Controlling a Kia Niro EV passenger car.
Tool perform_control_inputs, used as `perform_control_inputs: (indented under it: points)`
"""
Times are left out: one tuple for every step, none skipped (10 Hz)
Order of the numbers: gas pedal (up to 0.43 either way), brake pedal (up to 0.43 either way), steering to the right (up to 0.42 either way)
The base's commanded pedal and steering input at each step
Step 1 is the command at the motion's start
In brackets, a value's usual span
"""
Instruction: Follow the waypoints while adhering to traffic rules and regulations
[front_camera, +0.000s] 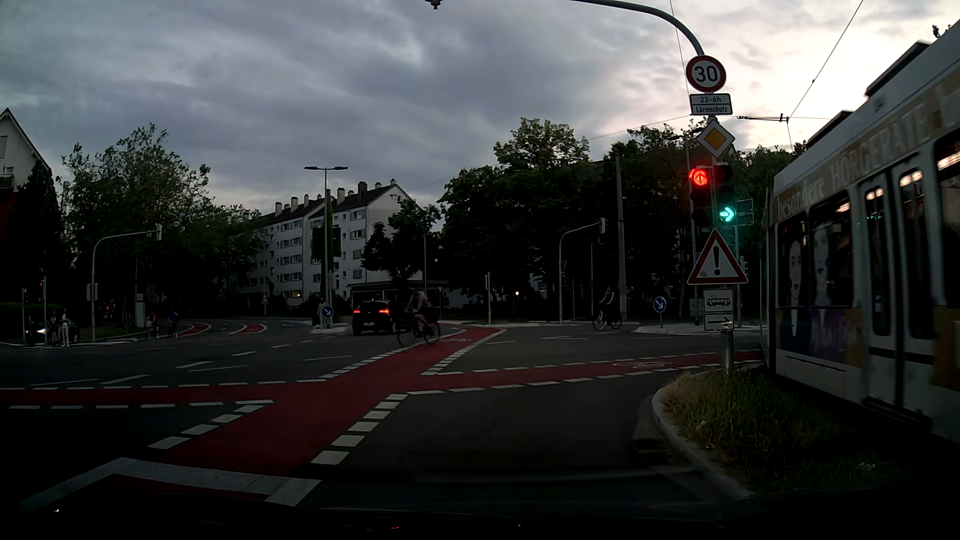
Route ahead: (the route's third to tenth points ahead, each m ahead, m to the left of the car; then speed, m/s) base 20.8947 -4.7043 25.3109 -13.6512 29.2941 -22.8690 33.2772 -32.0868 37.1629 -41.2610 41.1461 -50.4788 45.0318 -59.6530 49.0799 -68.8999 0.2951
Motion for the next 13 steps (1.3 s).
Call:
perform_control_inputs:
  points:
    - [0.169, 0.0, -0.056]
    - [0.189, 0.0, -0.059]
    - [0.22, 0.0, -0.061]
    - [0.24, 0.0, -0.062]
    - [0.248, 0.0, -0.062]
    - [0.28, 0.0, -0.062]
    - [0.299, 0.0, -0.062]
    - [0.311, 0.0, -0.062]
    - [0.311, 0.0, -0.062]
    - [0.311, 0.0, -0.06]
    - [0.311, 0.0, -0.057]
    - [0.311, 0.0, -0.053]
    - [0.311, 0.0, -0.046]
